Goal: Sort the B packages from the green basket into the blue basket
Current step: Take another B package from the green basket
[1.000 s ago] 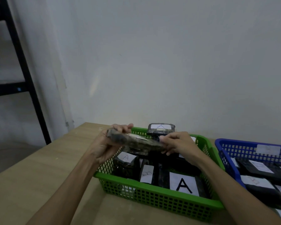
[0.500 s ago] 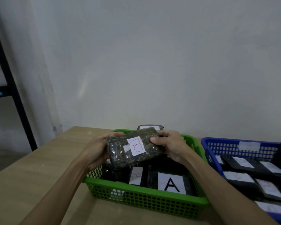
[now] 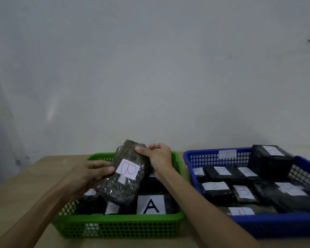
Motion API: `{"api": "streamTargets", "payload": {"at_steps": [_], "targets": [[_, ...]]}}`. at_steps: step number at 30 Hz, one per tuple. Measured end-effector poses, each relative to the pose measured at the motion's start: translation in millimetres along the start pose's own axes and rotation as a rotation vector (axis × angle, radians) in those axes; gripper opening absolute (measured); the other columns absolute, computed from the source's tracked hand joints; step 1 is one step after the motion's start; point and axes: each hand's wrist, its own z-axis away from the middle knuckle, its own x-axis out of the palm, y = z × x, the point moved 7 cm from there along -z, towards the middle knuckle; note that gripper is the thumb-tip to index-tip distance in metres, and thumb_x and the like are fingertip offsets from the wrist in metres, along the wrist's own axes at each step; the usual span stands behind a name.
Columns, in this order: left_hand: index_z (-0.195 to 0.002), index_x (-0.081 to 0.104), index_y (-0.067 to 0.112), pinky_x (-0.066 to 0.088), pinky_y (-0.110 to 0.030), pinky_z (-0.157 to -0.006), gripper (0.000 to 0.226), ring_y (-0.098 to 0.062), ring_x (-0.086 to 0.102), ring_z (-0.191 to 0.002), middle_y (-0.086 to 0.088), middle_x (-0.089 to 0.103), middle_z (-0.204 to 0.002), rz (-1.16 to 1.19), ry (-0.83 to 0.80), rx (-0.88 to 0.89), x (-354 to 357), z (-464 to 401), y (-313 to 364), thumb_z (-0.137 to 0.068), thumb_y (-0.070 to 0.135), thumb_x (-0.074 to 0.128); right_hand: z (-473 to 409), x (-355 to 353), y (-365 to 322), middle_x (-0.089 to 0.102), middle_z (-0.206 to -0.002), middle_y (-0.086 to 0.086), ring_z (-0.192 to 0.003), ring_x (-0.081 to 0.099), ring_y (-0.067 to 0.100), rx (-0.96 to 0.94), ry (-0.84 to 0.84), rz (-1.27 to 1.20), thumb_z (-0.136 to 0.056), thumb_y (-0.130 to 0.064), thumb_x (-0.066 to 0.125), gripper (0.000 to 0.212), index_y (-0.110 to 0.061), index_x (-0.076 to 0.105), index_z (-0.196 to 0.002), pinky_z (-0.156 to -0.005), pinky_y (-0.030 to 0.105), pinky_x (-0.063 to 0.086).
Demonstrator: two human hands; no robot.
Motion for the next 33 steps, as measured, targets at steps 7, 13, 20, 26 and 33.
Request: {"api": "streamTargets", "payload": {"at_steps": [7,13,20,26,33], "targets": [[-0.129,0.041,0.042,0.058,-0.047,-0.061,0.088,-0.040,0.069,-0.083,-0.025,0.071,-0.097,0.006,-0.022,0.076,77.9,-29.5,64.1,-0.064,-0.013,0.068,9.9,-40.1,-55.1,0.069,-0.103,0.016,-0.091,0.069,0.031,-0.083,-0.092,0.186,-0.062,-0.014,0.084,0.044,-0.008,0.056,-0.096,-0.083,0.046,0.056],[-0.138,0.007,0.053,0.057,-0.044,-0.059,0.110,-0.033,0.070,-0.086,-0.016,0.074,-0.093,0.212,0.006,0.181,157.9,-59.6,74.9,-0.072,-0.016,0.062,22.6,-109.4,-80.2,0.071,-0.104,0.007,-0.088,0.069,0.026,-0.011,-0.400,0.288,-0.077,0.000,0.068,0.039,-0.020,0.062,-0.111,-0.062,0.041,0.059],[-0.116,0.049,0.005,0.061,-0.035,-0.064,0.045,-0.027,0.071,-0.079,-0.020,0.063,-0.101,0.155,0.205,0.213,211.3,-92.3,66.1,-0.076,0.000,0.069,6.6,-225.3,-117.6,0.073,-0.101,0.014,-0.075,0.071,0.024,-0.068,-0.100,0.312,-0.068,0.004,0.074,0.037,-0.021,0.073,-0.095,-0.058,0.035,0.058],[-0.081,0.052,0.012,0.056,-0.020,-0.060,0.027,-0.018,0.070,-0.068,-0.010,0.069,-0.082,-0.282,0.215,0.197,237.4,-106.6,38.1,-0.071,0.011,0.077,-3.3,-279.1,-120.5,0.071,-0.103,0.010,-0.089,0.063,0.016,-0.272,0.334,0.714,-0.068,-0.010,0.079,0.034,-0.011,0.071,-0.102,-0.082,0.027,0.048],[-0.116,0.052,0.017,0.044,-0.022,-0.071,0.039,-0.017,0.058,-0.086,-0.009,0.064,-0.104,-0.775,0.107,0.315,250.4,-115.8,39.5,-0.081,0.024,0.067,-18.2,-263.7,-110.8,0.065,-0.107,-0.002,-0.104,0.057,0.014,-0.294,0.155,1.009,-0.072,-0.031,0.076,0.049,-0.013,0.065,-0.116,-0.091,0.024,0.040]]}}
